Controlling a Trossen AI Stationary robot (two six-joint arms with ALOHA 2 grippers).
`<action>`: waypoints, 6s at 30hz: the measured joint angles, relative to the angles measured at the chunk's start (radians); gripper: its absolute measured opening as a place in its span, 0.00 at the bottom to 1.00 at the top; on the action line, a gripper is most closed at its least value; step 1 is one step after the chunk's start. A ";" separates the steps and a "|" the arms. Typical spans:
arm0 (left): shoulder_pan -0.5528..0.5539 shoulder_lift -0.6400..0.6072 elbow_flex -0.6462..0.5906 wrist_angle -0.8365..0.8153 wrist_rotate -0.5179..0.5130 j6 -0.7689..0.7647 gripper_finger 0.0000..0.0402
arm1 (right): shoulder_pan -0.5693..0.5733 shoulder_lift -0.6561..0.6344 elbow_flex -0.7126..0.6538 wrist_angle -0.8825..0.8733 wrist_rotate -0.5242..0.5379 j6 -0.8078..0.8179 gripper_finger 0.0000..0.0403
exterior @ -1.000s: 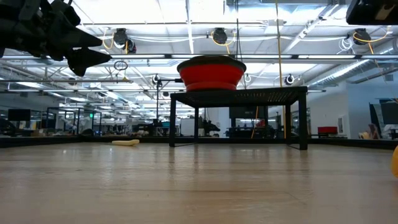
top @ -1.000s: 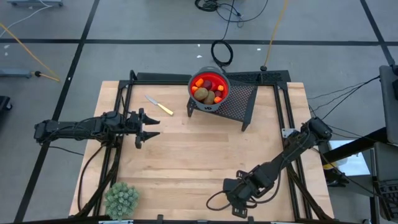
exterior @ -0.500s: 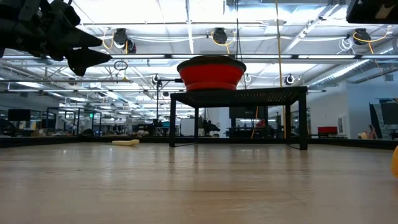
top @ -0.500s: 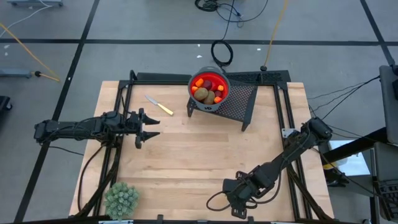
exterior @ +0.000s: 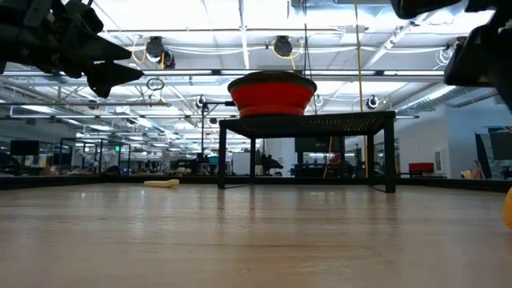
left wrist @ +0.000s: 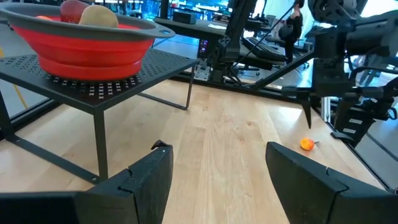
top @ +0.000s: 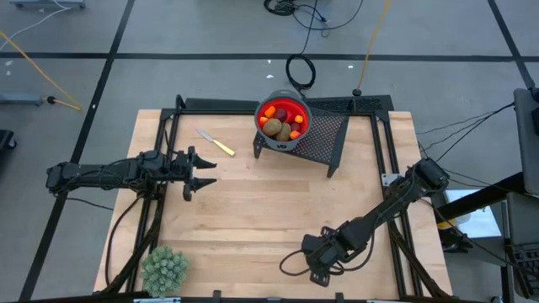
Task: Pick & Place Fruit
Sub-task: Put the pear into the strainer bowl on the shelf
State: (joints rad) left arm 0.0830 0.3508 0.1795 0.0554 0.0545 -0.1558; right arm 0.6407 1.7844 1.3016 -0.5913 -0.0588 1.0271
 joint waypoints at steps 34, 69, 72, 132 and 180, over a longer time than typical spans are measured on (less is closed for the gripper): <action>0.000 0.000 0.000 0.000 0.000 0.030 0.63 | -0.025 0.113 -0.064 0.108 0.034 -0.021 0.57; 0.000 0.000 0.001 -0.020 -0.002 0.079 0.63 | -0.027 0.027 -0.069 0.100 -0.010 -0.006 0.30; 0.000 0.000 0.001 -0.026 -0.003 0.080 0.64 | -0.032 -0.018 -0.069 0.117 -0.001 -0.006 0.30; 0.000 0.000 0.000 -0.028 -0.004 0.069 0.64 | -0.453 -0.451 -0.067 0.572 0.163 -1.826 0.31; 0.000 0.000 0.000 -0.028 -0.004 0.070 0.64 | -0.883 -0.451 -0.067 1.135 -0.942 -0.422 0.31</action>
State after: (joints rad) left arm 0.0826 0.3511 0.1796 0.0272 0.0504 -0.0856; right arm -0.2425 1.3331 1.2346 0.5433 -1.0008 0.6052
